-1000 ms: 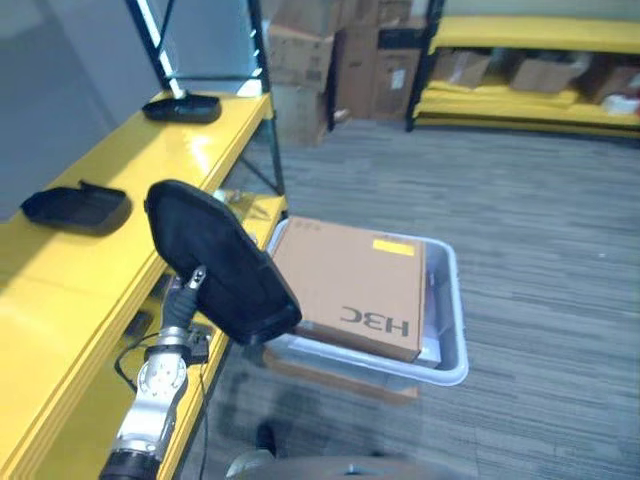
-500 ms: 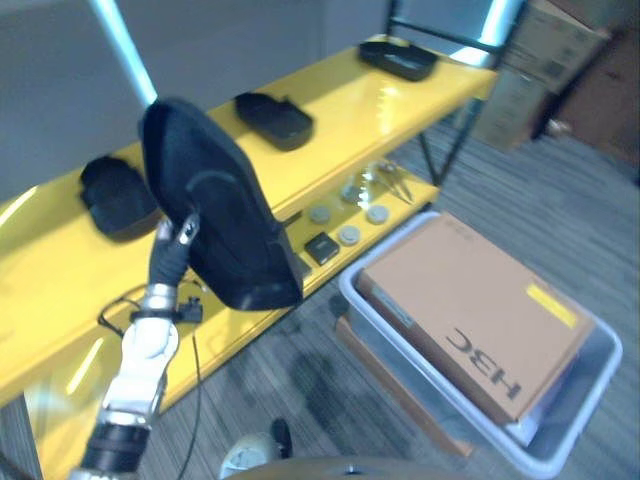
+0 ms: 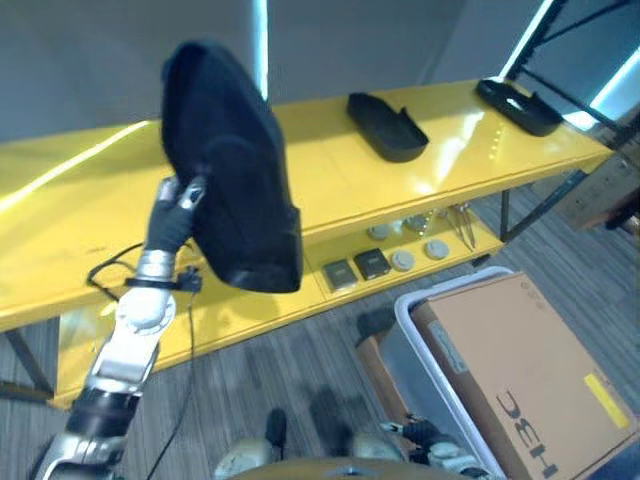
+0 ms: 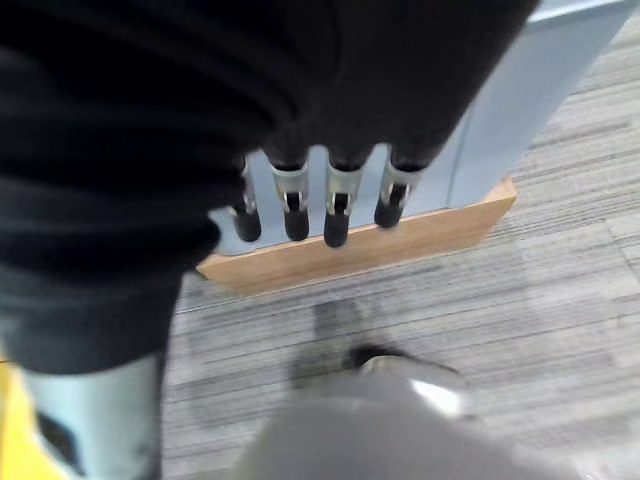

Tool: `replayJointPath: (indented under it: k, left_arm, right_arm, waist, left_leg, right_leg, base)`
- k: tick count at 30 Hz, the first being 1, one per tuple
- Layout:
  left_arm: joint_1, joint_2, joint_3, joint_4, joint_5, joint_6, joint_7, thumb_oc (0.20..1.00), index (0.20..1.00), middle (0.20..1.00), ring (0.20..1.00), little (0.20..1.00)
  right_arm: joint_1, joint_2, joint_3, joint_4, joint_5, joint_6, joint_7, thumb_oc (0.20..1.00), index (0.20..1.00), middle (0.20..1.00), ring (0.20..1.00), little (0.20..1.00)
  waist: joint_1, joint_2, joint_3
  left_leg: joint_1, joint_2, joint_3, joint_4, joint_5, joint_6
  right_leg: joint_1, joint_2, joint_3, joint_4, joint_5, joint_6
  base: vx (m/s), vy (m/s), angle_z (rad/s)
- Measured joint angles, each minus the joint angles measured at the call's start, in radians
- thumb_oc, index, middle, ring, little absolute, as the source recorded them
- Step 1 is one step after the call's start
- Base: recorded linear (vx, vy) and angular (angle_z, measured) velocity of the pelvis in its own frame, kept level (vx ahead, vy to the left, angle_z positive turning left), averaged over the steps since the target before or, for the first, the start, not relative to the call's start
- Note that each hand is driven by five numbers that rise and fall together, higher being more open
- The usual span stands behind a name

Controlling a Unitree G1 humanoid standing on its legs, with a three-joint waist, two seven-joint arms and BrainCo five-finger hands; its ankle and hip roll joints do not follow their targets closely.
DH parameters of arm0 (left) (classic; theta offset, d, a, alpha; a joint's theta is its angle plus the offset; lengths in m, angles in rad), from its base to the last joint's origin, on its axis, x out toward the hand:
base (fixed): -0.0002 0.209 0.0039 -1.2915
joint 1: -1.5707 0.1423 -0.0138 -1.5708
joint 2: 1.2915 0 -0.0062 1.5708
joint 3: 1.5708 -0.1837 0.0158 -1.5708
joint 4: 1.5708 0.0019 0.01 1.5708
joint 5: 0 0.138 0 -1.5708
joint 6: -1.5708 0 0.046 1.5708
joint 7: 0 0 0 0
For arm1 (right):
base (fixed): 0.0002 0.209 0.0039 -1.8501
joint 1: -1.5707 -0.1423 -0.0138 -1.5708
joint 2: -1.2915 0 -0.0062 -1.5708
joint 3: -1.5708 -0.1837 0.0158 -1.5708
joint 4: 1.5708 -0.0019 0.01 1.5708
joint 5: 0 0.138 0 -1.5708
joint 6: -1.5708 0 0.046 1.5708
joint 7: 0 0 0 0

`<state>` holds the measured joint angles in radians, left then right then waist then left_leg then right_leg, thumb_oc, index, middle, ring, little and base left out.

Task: Move parts from the plastic box to the shelf.

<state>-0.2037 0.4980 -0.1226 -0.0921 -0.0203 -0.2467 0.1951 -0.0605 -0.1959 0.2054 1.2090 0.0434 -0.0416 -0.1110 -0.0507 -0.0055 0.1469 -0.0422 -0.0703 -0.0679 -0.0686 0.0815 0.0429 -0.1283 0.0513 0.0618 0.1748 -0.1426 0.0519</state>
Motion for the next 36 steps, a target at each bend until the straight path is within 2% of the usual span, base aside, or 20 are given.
replayJointPath:
  k: [3,5,8,10,12,15,16,18,19,21,22,24,25,26,28,30,31,32,34,36]
  left_arm:
    - [0.022,0.002,0.004,-0.005,-0.001,0.000,-0.004,0.200,0.200,0.200,0.200,0.200]
    - [0.124,0.001,0.031,-0.059,-0.024,-0.002,-0.006,0.200,0.200,0.200,0.200,0.200]
    - [0.226,-0.004,0.079,-0.094,-0.047,-0.004,-0.005,0.200,0.200,0.200,0.200,0.200]
    - [0.261,-0.006,0.098,-0.093,-0.058,-0.001,-0.002,0.200,0.200,0.200,0.200,0.200]
    - [0.236,-0.007,0.096,-0.094,-0.057,-0.001,-0.004,0.200,0.200,0.200,0.200,0.200]
    - [0.174,-0.007,0.075,-0.067,-0.058,-0.005,-0.007,0.200,0.200,0.200,0.200,0.200]
    - [0.179,-0.011,0.079,-0.063,-0.059,-0.007,-0.006,0.200,0.200,0.200,0.200,0.200]
    - [0.196,-0.005,0.082,-0.049,-0.062,-0.010,-0.003,0.200,0.200,0.200,0.200,0.200]
    - [0.194,-0.012,0.098,-0.048,-0.064,-0.010,0.007,0.200,0.200,0.200,0.200,0.200]
    - [0.196,-0.015,0.096,-0.044,-0.069,-0.009,0.022,0.200,0.200,0.200,0.200,0.200]
    - [0.199,-0.018,0.089,-0.044,-0.075,-0.010,0.022,0.200,0.200,0.200,0.200,0.200]
    - [0.187,-0.045,0.075,-0.002,-0.075,-0.021,0.020,0.200,0.200,0.200,0.200,0.200]
    - [0.186,-0.055,0.076,0.004,-0.075,-0.012,0.022,0.200,0.200,0.200,0.200,0.200]
    - [0.184,-0.041,0.076,0.006,-0.075,-0.010,0.019,0.200,0.200,0.200,0.200,0.200]
    - [0.166,-0.007,0.070,0.008,-0.075,-0.006,0.018,0.200,0.200,0.200,0.200,0.200]
    - [0.116,0.106,0.013,0.012,-0.074,0.008,0.018,0.200,0.200,0.200,0.200,0.200]
    - [0.117,0.138,0.036,0.011,-0.073,0.002,0.012,0.200,0.200,0.200,0.200,0.200]
    - [0.118,0.109,0.056,0.055,-0.075,0.002,0.021,0.200,0.200,0.200,0.200,0.200]
    - [0.118,0.108,0.079,0.064,-0.074,0.009,0.023,0.200,0.200,0.200,0.200,0.200]
    - [0.118,0.108,0.086,0.064,-0.073,0.012,0.029,0.200,0.200,0.200,0.200,0.200]
  right_arm:
    - [0.023,0.000,-0.007,0.024,0.013,-0.007,-0.004,1.000,1.000,1.000,1.000,1.000]
    - [0.012,-0.009,-0.026,0.075,0.019,-0.001,-0.004,1.000,1.000,1.000,1.000,1.000]
    - [0.011,-0.015,-0.063,0.078,0.020,0.001,-0.002,1.000,1.000,1.000,1.000,1.000]
    - [0.012,-0.017,-0.093,0.076,0.031,0.001,-0.006,1.000,1.000,1.000,1.000,1.000]
    - [0.018,-0.038,-0.104,0.071,0.040,0.000,-0.006,1.000,1.000,1.000,1.000,1.000]
    - [0.019,-0.063,-0.117,0.101,0.028,0.007,-0.006,1.000,1.000,1.000,1.000,1.000]
    - [0.021,-0.083,-0.109,0.105,0.027,0.018,-0.006,1.000,1.000,1.000,1.000,1.000]
    - [0.030,-0.100,-0.142,0.094,0.030,0.017,-0.008,1.000,1.000,1.000,1.000,1.000]
    - [0.022,-0.103,-0.137,0.082,0.030,0.017,-0.010,1.000,1.000,1.000,1.000,1.000]
    - [0.018,-0.109,-0.132,0.093,0.030,0.021,-0.009,1.000,1.000,1.000,1.000,1.000]
    - [0.023,-0.114,-0.133,0.101,0.030,0.019,-0.010,1.000,1.000,1.000,1.000,1.000]
    - [0.054,-0.141,-0.154,0.107,0.030,0.024,-0.008,1.000,1.000,1.000,1.000,1.000]
    - [0.066,-0.136,-0.173,0.092,0.031,0.018,-0.009,1.000,1.000,1.000,1.000,1.000]
    - [0.066,-0.124,-0.172,0.095,0.031,0.022,-0.009,1.000,1.000,1.000,1.000,1.000]
    - [0.086,-0.078,-0.165,0.107,0.024,0.030,-0.008,1.000,1.000,1.000,1.000,1.000]
    - [0.065,-0.081,-0.130,0.084,-0.017,0.047,-0.029,1.000,1.000,1.000,1.000,1.000]
    - [0.034,-0.078,-0.140,0.081,-0.034,0.048,-0.071,1.000,1.000,1.000,1.000,1.000]
    - [0.054,-0.076,-0.104,0.020,-0.050,0.035,-0.073,1.000,1.000,1.000,1.000,1.000]
    - [0.049,-0.030,-0.068,0.025,-0.049,0.035,-0.075,1.000,1.000,1.000,1.000,1.000]
    - [0.040,-0.014,-0.067,0.027,-0.047,0.036,-0.086,1.000,1.000,1.000,1.000,1.000]
  waist:
    - [0.013,-0.013,-0.005]
    - [0.048,0.014,-0.001]
    - [0.068,0.030,-0.006]
    - [0.083,0.036,-0.005]
    - [0.076,0.036,0.003]
    - [0.065,-0.002,0.014]
    - [0.059,0.006,0.013]
    - [0.054,0.018,0.007]
    - [0.045,0.037,-0.003]
    - [0.052,0.043,-0.003]
    - [0.050,0.055,-0.010]
    - [0.033,0.104,-0.024]
    - [0.030,0.105,-0.027]
    - [0.031,0.078,-0.023]
    - [0.032,-0.006,-0.025]
    - [0.045,-0.006,-0.013]
    - [0.065,-0.003,-0.013]
    - [0.054,0.045,-0.006]
    - [0.037,0.027,-0.015]
    - [0.026,0.009,-0.022]
  left_leg:
    - [0.025,-0.042,-0.016,-0.007,0.000,0.000]
    - [0.052,-0.044,-0.016,-0.011,-0.003,0.004]
    - [0.060,-0.030,-0.014,0.000,-0.006,0.005]
    - [0.046,-0.026,-0.019,0.041,-0.024,-0.012]
    - [-0.009,-0.020,0.008,0.127,-0.081,-0.081]
    - [-0.064,0.085,0.094,0.184,-0.117,-0.136]
    - [-0.052,0.181,0.075,0.148,-0.097,-0.162]
    - [-0.048,0.279,0.040,0.121,-0.091,-0.176]
    - [-0.045,0.368,0.030,0.099,-0.068,-0.190]
    - [-0.016,0.390,0.004,0.098,-0.050,-0.189]
    - [0.002,0.386,0.006,0.090,-0.010,-0.182]
    - [0.039,0.374,-0.004,0.110,-0.006,-0.175]
    - [0.036,0.347,0.037,0.131,-0.087,-0.248]
    - [0.035,0.309,0.052,0.141,-0.113,-0.261]
    - [0.011,0.188,0.083,0.200,-0.132,-0.202]
    - [-0.040,0.137,0.100,0.267,-0.161,-0.132]
    - [-0.039,0.103,0.156,0.254,-0.159,-0.103]
    - [-0.010,0.116,0.137,0.200,-0.131,-0.070]
    - [0.017,0.091,0.132,0.109,-0.081,-0.053]
    - [0.029,0.063,0.147,0.056,-0.051,-0.043]
  right_leg:
    - [0.029,-0.018,-0.026,-0.095,0.101,-0.039]
    - [0.064,-0.051,-0.116,-0.117,0.159,-0.026]
    - [0.077,-0.041,-0.136,-0.124,0.158,-0.037]
    - [0.096,-0.037,-0.156,-0.133,0.162,-0.060]
    - [0.124,-0.062,-0.226,-0.147,0.165,-0.079]
    - [0.147,-0.125,-0.311,-0.163,0.155,-0.074]
    - [0.167,-0.124,-0.320,-0.173,0.156,-0.066]
    - [0.163,-0.137,-0.311,-0.158,0.143,-0.022]
    - [0.137,-0.133,-0.293,-0.119,0.104,0.002]
    - [0.111,-0.154,-0.260,-0.069,0.084,-0.010]
    - [0.108,-0.171,-0.246,-0.058,0.082,0.007]
    - [0.106,-0.198,-0.245,-0.017,0.090,0.084]
    - [0.117,-0.241,-0.245,-0.007,0.087,0.098]
    - [0.123,-0.281,-0.237,-0.013,0.089,0.105]
    - [0.132,-0.378,-0.238,-0.058,0.164,0.086]
    - [0.073,-0.447,-0.245,-0.024,0.321,0.027]
    - [0.016,-0.471,-0.259,0.011,0.308,0.052]
    - [0.004,-0.311,-0.098,0.099,0.161,0.100]
    - [0.006,-0.222,-0.062,0.050,0.091,0.084]
    - [-0.005,-0.194,-0.077,-0.053,0.102,0.070]
  base:
    - [0.13,-0.142,0.73]
    - [0.15,-0.127,0.31]
    - [0.09,-0.067,0.20]
    - [-0.01,0.024,0.18]
    - [0.00,0.108,0.73]
    - [0.06,0.154,0.92]
    - [0.10,0.293,0.54]
    - [0.11,0.397,0.15]
    - [0.06,0.258,-0.02]
    - [0.12,0.404,-0.30]
    - [0.21,0.653,-0.31]
    - [0.20,0.566,-0.05]
    - [0.13,0.345,0.10]
    - [0.10,0.486,0.15]
    - [0.00,0.553,0.11]
    - [0.03,0.361,-0.22]
    - [0.17,0.402,-0.44]
    - [0.18,0.433,-0.38]
    - [0.09,0.100,0.15]
    - [0.05,-0.049,0.08]
